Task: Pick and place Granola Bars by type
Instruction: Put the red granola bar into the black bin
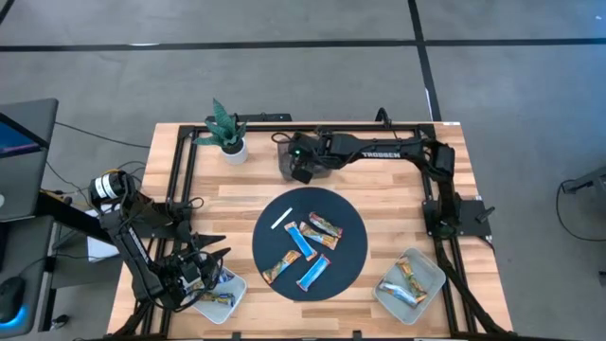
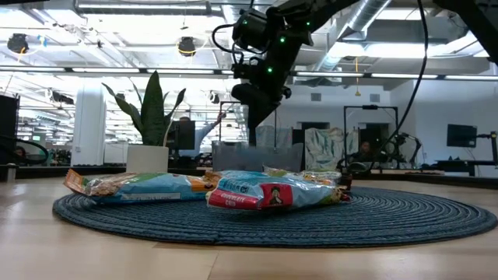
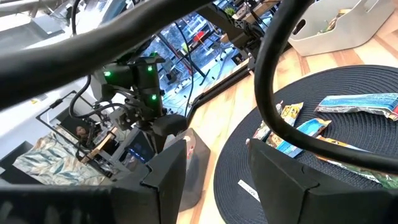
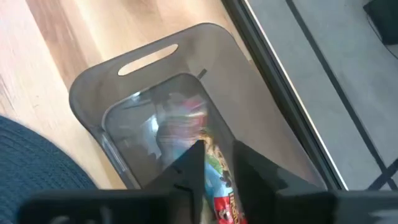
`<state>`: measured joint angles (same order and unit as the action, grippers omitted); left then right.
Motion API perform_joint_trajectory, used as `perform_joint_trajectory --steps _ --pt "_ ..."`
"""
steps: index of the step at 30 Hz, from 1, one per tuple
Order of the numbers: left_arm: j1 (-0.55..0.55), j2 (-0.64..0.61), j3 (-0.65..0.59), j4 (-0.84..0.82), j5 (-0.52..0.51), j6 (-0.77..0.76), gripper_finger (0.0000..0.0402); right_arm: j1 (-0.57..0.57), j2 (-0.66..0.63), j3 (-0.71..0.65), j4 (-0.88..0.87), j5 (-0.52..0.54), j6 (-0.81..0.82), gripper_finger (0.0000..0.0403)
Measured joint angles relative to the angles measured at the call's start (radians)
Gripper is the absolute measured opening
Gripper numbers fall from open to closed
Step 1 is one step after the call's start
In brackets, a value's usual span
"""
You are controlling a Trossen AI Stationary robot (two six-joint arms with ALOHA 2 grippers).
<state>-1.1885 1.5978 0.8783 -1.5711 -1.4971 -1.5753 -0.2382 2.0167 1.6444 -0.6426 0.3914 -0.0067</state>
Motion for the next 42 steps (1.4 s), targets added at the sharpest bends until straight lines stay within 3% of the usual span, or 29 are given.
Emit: perform_joint_trajectory --steps 6,11,18,28,37,42 --pt "0.0 0.0 0.0 0.003 0.002 0.0 0.0168 0.017 -0.004 0.0 -0.006 0.0 0.007 0.014" --pt "0.0 0.0 0.0 0.01 0.05 0.0 0.0168 0.109 -0.02 0.0 -0.051 -0.008 0.008 0.0166" --pt "0.0 0.0 0.0 0.009 0.025 0.034 0.0168 0.284 -0.023 0.0 -0.161 -0.048 0.094 0.0166" --pt "0.022 0.0 0.0 0.001 -0.073 0.104 0.0168 0.48 -0.023 0.0 -0.359 -0.055 0.461 0.0149" --pt "0.135 0.0 0.0 0.0 -0.075 0.143 0.0168 0.504 -0.014 -0.065 -0.433 -0.057 0.675 0.0152" --pt "0.192 0.0 0.0 0.0 -0.075 0.15 0.0168 0.504 -0.013 -0.092 -0.385 -0.095 0.663 0.0173"
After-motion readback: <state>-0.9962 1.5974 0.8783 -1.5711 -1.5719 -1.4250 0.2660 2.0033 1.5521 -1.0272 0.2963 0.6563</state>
